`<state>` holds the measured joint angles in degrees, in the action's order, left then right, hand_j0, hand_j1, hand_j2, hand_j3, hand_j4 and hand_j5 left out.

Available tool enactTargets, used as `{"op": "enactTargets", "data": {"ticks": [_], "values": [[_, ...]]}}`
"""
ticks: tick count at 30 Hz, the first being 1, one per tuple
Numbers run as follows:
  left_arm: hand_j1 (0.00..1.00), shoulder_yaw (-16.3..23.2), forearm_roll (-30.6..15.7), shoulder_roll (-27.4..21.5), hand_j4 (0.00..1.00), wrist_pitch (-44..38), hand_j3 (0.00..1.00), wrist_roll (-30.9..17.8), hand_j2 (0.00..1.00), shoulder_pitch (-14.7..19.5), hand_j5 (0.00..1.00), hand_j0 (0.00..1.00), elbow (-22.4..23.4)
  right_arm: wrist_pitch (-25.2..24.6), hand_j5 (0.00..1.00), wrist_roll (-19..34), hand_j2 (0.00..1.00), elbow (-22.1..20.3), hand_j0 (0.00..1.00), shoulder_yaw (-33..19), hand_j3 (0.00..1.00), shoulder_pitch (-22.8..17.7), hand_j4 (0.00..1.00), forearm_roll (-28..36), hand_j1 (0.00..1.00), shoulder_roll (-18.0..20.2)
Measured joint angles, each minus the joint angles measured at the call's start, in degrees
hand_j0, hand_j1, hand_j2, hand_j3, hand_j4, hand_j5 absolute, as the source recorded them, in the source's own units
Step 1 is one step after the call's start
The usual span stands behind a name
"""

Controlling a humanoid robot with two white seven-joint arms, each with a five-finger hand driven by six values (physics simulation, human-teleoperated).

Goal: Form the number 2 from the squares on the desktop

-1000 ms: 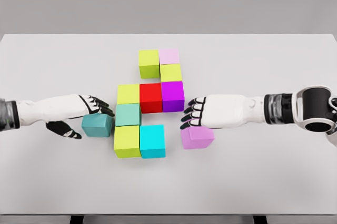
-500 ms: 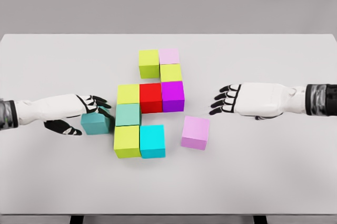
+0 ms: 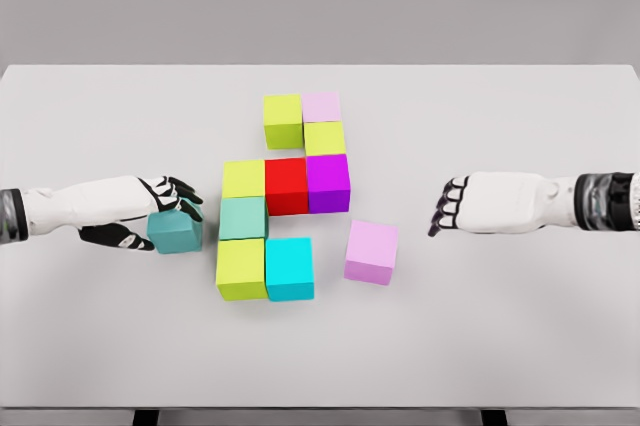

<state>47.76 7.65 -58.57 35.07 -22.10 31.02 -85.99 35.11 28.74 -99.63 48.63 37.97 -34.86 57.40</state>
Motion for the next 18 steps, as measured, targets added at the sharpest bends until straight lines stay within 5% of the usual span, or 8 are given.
{"op": "enactTargets", "data": {"ticks": [18], "values": [[0.58, 0.1, 0.3, 0.7, 0.58, 0.0, 0.58, -0.2, 0.58, 3.4, 0.58, 0.58, 3.0, 0.0, 0.67, -0.2, 0.67, -0.3, 0.67, 0.5, 0.67, -1.6, 0.67, -0.4, 0.67, -4.2]]}}
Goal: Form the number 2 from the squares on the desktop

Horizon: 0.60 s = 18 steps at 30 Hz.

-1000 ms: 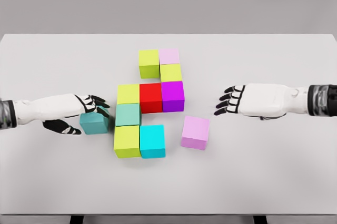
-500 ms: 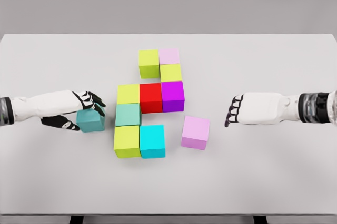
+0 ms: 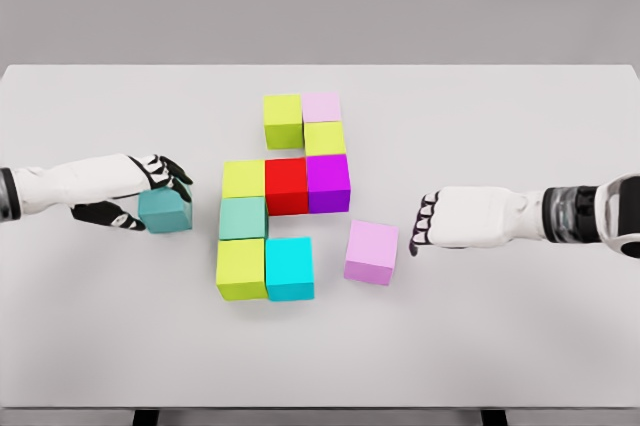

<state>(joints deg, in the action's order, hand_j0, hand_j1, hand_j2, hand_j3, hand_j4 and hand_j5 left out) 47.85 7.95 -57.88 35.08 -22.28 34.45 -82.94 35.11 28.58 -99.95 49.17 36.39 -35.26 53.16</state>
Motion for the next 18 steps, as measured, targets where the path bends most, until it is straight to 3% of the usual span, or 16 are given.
{"op": "enactTargets", "data": {"ticks": [18], "values": [[0.58, 1.8, 1.7, 5.5, 0.58, 0.0, 0.58, 0.1, 0.58, 6.3, 0.58, 0.58, 5.9, 0.0, 0.67, 0.0, 0.67, 1.1, 0.67, -0.6, 0.67, -0.6, 0.67, -0.5, 0.67, -2.6]]}}
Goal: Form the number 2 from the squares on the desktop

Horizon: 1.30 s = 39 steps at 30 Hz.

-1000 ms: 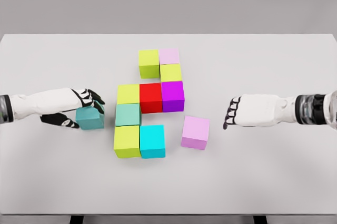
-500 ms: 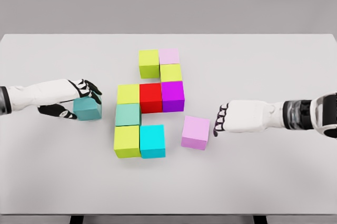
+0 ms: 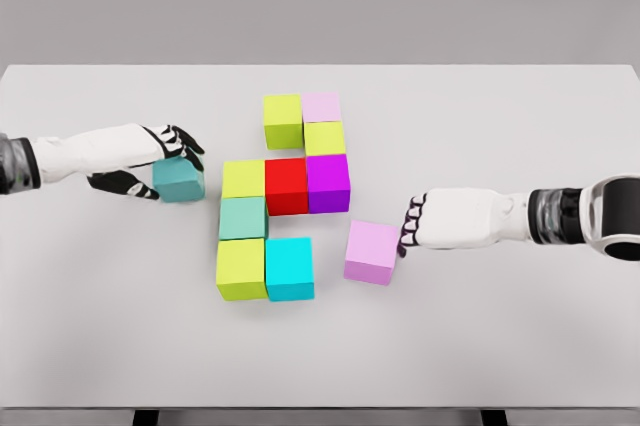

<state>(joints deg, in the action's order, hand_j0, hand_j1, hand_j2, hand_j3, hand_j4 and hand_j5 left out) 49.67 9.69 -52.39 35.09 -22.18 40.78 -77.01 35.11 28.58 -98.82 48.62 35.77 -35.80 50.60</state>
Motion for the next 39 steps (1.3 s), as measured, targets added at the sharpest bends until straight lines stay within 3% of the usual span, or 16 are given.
{"op": "enactTargets", "data": {"ticks": [29, 39], "values": [[0.59, 4.2, 1.8, 8.8, 0.59, 0.0, 0.59, 0.0, 0.59, 10.6, 0.59, 0.59, 15.5, 0.0, 0.67, -0.3, 0.67, 0.7, 0.67, -0.5, 0.67, 0.1, 0.67, 0.2, 0.67, -2.9], [0.6, 4.6, 4.0, 13.6, 0.6, 0.0, 0.6, 0.0, 0.6, 13.6, 0.6, 0.6, 22.6, 0.0, 0.67, -0.3, 0.67, 3.6, 0.67, -1.8, 0.67, 0.3, 0.67, 0.1, 0.67, -4.4]]}}
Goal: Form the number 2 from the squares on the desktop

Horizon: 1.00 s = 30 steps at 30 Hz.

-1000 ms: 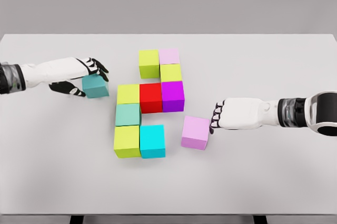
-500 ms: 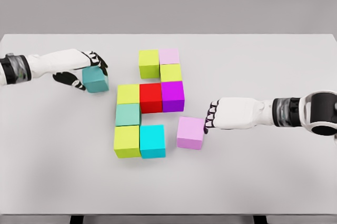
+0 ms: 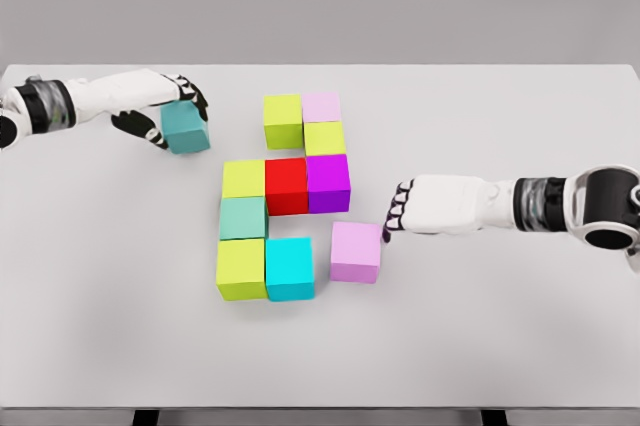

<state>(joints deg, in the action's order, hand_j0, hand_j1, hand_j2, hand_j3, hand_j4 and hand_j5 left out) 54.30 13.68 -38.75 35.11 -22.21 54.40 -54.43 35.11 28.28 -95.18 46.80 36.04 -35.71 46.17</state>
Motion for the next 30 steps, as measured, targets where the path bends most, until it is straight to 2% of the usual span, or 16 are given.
{"op": "enactTargets", "data": {"ticks": [13, 16, 18, 22, 30], "values": [[0.64, 0.0, 1.5, 4.4, 0.64, 0.0, 0.64, 0.0, 0.64, 2.1, 0.64, 0.64, 4.7, 0.0, 0.67, 0.0, 0.67, 1.3, 0.67, -0.1, 0.67, 0.0, 0.67, 0.0, 0.67, -1.7], [0.7, 0.0, 1.8, 5.2, 0.7, 0.0, 0.7, 0.0, 0.7, 2.5, 0.7, 0.7, 5.4, 0.0, 0.67, 0.0, 0.67, 1.2, 0.67, -0.1, 0.67, -0.1, 0.67, 0.1, 0.67, -1.7], [0.8, -0.1, 2.1, 5.5, 0.8, 0.0, 0.8, 0.0, 0.8, 2.5, 0.8, 0.8, 5.6, 0.0, 0.67, 0.0, 0.67, 0.9, 0.67, -0.1, 0.67, -0.1, 0.67, 0.2, 0.67, -1.7], [0.93, -0.1, 2.3, 5.9, 0.93, 0.0, 0.93, 0.0, 0.93, 2.4, 0.93, 0.93, 5.9, 0.0, 0.67, 0.0, 0.67, 0.4, 0.67, 0.0, 0.67, -0.2, 0.67, 0.3, 0.67, -1.7], [0.99, 0.0, 2.7, 6.1, 0.99, 0.0, 0.99, 0.0, 0.99, 2.5, 0.99, 0.99, 6.2, 0.0, 0.67, 0.1, 0.67, 0.2, 0.67, 0.0, 0.67, -0.2, 0.67, 0.5, 0.67, -1.9]]}}
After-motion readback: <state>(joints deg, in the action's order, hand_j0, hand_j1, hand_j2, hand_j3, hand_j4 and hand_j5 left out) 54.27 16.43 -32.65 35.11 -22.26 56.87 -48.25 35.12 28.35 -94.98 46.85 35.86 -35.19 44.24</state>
